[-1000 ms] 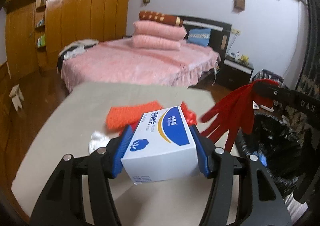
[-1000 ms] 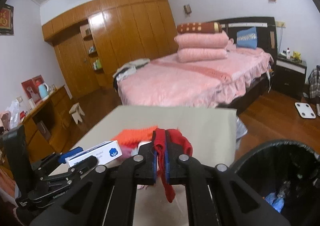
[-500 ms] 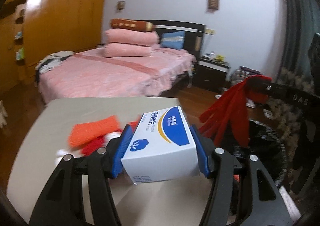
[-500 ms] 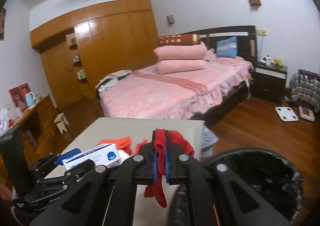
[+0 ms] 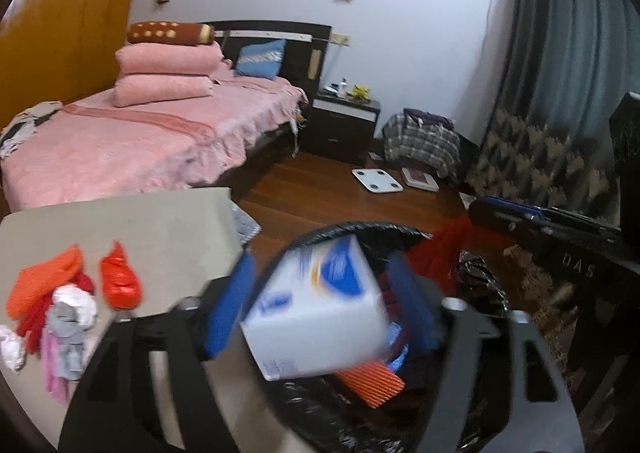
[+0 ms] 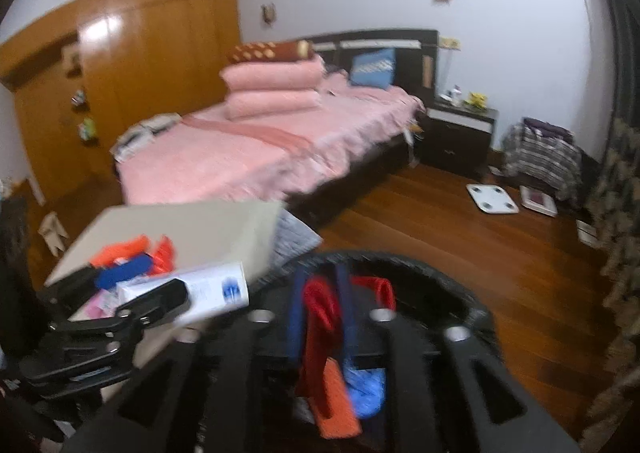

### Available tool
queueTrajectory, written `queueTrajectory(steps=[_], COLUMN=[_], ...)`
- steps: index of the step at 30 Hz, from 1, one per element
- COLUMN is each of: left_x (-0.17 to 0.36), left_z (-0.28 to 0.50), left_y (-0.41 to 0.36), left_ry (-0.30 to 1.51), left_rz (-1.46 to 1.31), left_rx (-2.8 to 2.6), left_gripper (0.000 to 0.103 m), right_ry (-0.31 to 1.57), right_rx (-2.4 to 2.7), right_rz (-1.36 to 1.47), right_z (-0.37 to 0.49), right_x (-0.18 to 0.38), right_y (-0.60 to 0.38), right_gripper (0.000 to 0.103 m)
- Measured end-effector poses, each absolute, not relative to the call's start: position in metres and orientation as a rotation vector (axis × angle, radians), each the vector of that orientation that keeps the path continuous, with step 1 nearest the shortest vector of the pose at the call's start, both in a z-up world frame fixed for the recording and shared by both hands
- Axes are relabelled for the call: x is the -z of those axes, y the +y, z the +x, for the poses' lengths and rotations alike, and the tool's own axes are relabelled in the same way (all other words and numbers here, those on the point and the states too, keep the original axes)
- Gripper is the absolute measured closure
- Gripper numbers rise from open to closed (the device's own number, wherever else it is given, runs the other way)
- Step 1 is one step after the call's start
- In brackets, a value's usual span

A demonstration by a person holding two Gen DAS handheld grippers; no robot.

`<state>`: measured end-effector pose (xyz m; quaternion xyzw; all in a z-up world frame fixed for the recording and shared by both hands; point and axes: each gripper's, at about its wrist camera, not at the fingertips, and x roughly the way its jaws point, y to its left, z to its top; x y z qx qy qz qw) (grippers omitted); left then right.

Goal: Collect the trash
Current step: 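Move both tools over the bin and release the box and gloves inside, then return both tools to the table and grasp the pink mesh with the left tool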

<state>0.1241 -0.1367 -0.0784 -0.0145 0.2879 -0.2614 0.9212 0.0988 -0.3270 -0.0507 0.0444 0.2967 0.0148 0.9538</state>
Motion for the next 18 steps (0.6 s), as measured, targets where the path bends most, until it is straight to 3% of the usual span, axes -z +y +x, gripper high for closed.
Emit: queueTrajectory(steps=[3,11,18], left_x=[0.088,0.097,0.104], left_z=[0.121,0.104,0.096], left_y=[-0.139,-0.079,0.001], left_ry=[0.601,0.605,0.611], left_rz=[-0.01,0.028,0.017], left_rx=[0.536,0.372,0.171], left_gripper=[0.021,0.013,0.013], right_ry=[0.644,0.615,0.596], right_rx=[0.018,-0.005,-0.168], right_rz=[0.09,0.106,0.105], right_z=[0.097,0.088,0.111], right_x=[0.063,0.077,0.084], right_y=[-0.338,-0.317,-0.243], right_gripper=[0.042,0.007,0.006])
